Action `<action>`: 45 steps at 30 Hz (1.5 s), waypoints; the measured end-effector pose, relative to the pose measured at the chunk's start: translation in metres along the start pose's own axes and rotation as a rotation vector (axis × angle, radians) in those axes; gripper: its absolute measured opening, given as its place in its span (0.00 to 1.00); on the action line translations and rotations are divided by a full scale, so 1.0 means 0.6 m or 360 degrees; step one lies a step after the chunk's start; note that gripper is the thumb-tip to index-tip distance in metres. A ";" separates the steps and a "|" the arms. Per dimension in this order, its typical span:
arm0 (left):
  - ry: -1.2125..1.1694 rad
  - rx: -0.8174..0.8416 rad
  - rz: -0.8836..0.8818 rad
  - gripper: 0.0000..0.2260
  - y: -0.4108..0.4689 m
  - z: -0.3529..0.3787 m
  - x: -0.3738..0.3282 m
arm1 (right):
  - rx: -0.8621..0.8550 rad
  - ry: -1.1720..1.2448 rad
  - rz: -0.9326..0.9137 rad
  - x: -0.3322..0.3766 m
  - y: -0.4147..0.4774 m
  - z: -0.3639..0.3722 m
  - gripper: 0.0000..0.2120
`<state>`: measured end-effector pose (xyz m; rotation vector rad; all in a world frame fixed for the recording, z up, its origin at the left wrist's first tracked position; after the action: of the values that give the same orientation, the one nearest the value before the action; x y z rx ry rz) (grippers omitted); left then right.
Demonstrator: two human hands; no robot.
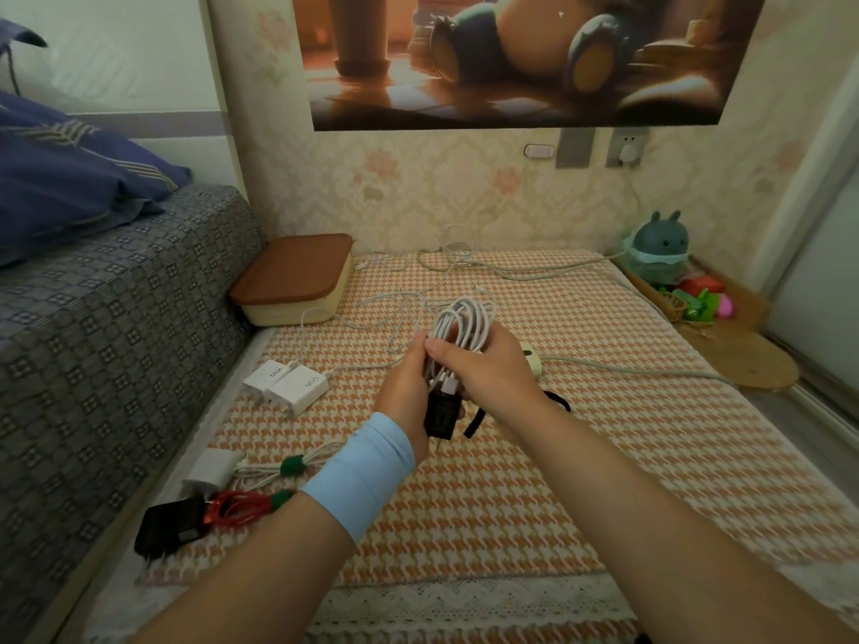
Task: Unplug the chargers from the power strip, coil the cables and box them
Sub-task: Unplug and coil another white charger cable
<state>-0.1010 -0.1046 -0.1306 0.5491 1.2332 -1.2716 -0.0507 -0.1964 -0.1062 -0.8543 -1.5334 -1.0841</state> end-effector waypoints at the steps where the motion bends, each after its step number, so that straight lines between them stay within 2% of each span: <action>1: 0.0028 0.0012 0.0017 0.21 0.000 0.001 -0.004 | 0.0012 0.0007 -0.0009 0.003 -0.001 -0.001 0.10; 4: 0.0228 -0.0091 0.0061 0.20 0.000 -0.007 -0.018 | 0.0056 -0.0053 -0.0109 0.015 -0.007 -0.002 0.09; 6: 0.0343 -0.0194 0.0112 0.19 0.002 -0.016 -0.029 | 0.0146 -0.0078 -0.0050 0.011 -0.007 -0.001 0.14; 8: 0.0412 -0.0304 0.0196 0.19 0.005 -0.027 -0.042 | 0.0373 -0.0071 0.0123 0.005 -0.007 -0.003 0.21; 11: 0.0506 -0.0353 0.0289 0.18 0.009 -0.044 -0.056 | 0.0776 -0.0120 0.0155 0.008 -0.011 -0.012 0.14; 16: 0.0484 -0.0182 0.0325 0.17 -0.005 -0.057 -0.084 | 0.0879 -0.0532 0.0041 -0.011 -0.004 -0.045 0.11; 20: 0.0870 0.0099 0.0489 0.17 -0.016 -0.042 -0.083 | 0.0795 -0.0975 -0.0181 -0.015 0.002 -0.044 0.13; 23: 0.1272 0.0238 0.0570 0.17 -0.020 -0.029 -0.069 | 0.0755 -0.1222 -0.0397 -0.025 0.015 -0.037 0.10; 28: 0.2061 0.0271 0.0909 0.17 -0.009 -0.023 -0.045 | 0.0727 -0.1089 -0.0200 -0.028 0.017 -0.055 0.08; 30: 0.2240 0.0267 0.0991 0.16 -0.004 -0.020 -0.040 | 0.0703 -0.0944 -0.0088 -0.031 0.015 -0.055 0.09; 35: 0.2399 0.0231 0.0976 0.17 0.002 -0.013 -0.029 | 0.0464 -0.0456 0.0179 -0.026 0.015 -0.056 0.07; 37: 0.2396 0.0190 0.0971 0.17 0.005 -0.012 -0.030 | 0.0397 -0.0553 0.0171 -0.034 0.013 -0.054 0.06; 40: 0.2338 0.0099 0.0923 0.17 0.006 -0.010 -0.035 | 0.0135 -0.0667 0.0172 -0.042 0.006 -0.049 0.03; 41: 0.2287 0.0067 0.0900 0.17 0.006 -0.010 -0.037 | 0.0046 -0.0719 0.0124 -0.039 0.003 -0.045 0.05; 44: 0.2192 -0.0047 0.0881 0.16 0.002 -0.010 -0.034 | -0.0102 -0.0860 -0.0086 -0.027 -0.008 -0.031 0.19; 45: 0.2125 -0.0094 0.0865 0.15 0.002 -0.012 -0.033 | -0.0145 -0.0889 -0.0135 -0.024 -0.011 -0.028 0.21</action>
<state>-0.0993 -0.0903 -0.1155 1.6972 1.9476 -0.2787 -0.0477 -0.2143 -0.1205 -1.2359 -2.0034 -1.0308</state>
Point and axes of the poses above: each hand's wrist, its own y-axis towards the middle knuckle, its own z-axis out of the palm, x = y × z, the point moved 5 cm from there along y, towards the middle knuckle, and after that the axes turned 7 degrees about -z, right-handed, at the moved point
